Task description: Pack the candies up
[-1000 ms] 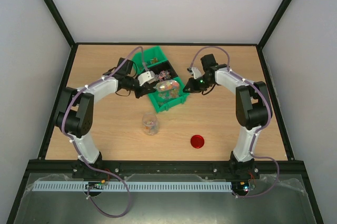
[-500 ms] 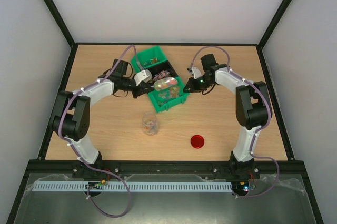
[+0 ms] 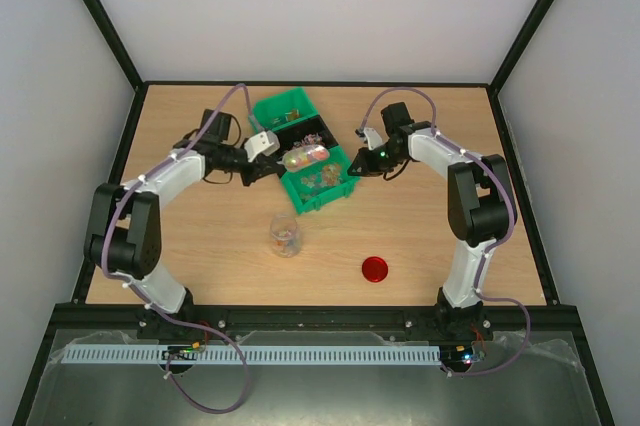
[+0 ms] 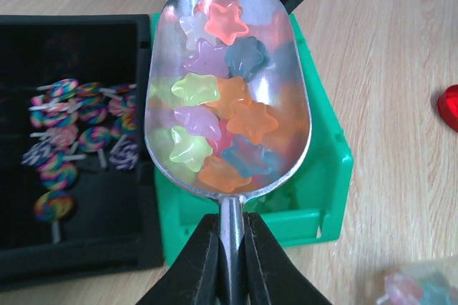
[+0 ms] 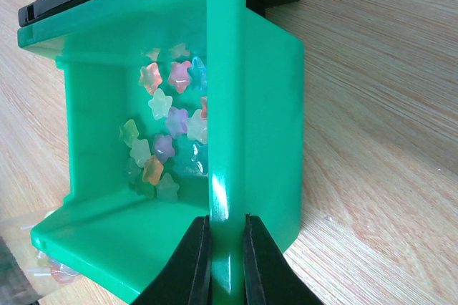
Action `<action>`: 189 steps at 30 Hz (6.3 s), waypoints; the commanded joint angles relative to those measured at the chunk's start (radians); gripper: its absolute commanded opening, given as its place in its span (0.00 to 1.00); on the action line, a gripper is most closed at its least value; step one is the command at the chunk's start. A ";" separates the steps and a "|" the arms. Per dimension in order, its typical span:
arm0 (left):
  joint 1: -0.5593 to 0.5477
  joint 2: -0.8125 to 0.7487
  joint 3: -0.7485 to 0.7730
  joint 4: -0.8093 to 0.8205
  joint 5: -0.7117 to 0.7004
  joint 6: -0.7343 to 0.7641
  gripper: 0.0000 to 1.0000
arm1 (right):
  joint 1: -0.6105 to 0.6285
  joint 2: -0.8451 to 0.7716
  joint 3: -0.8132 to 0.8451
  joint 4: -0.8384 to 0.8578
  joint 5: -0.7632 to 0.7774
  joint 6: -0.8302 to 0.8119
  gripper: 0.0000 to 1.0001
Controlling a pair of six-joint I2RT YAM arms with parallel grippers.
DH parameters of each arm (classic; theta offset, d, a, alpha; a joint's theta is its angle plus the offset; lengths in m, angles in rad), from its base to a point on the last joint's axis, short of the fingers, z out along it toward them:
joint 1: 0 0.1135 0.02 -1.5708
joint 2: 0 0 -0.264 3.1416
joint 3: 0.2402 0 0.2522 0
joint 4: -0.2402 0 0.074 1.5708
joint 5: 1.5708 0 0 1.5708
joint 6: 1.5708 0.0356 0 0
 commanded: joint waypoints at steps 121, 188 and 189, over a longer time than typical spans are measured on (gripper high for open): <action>0.028 -0.384 0.208 -1.057 -0.418 0.842 0.02 | -0.009 -0.051 0.044 -0.021 0.040 -0.028 0.99; -0.029 0.155 0.741 -0.885 -0.756 0.200 0.02 | 0.027 0.072 0.232 -0.004 0.104 -0.034 0.92; -0.040 0.176 0.750 -0.880 -0.775 0.187 0.02 | 0.036 0.076 0.232 -0.003 0.112 -0.037 0.91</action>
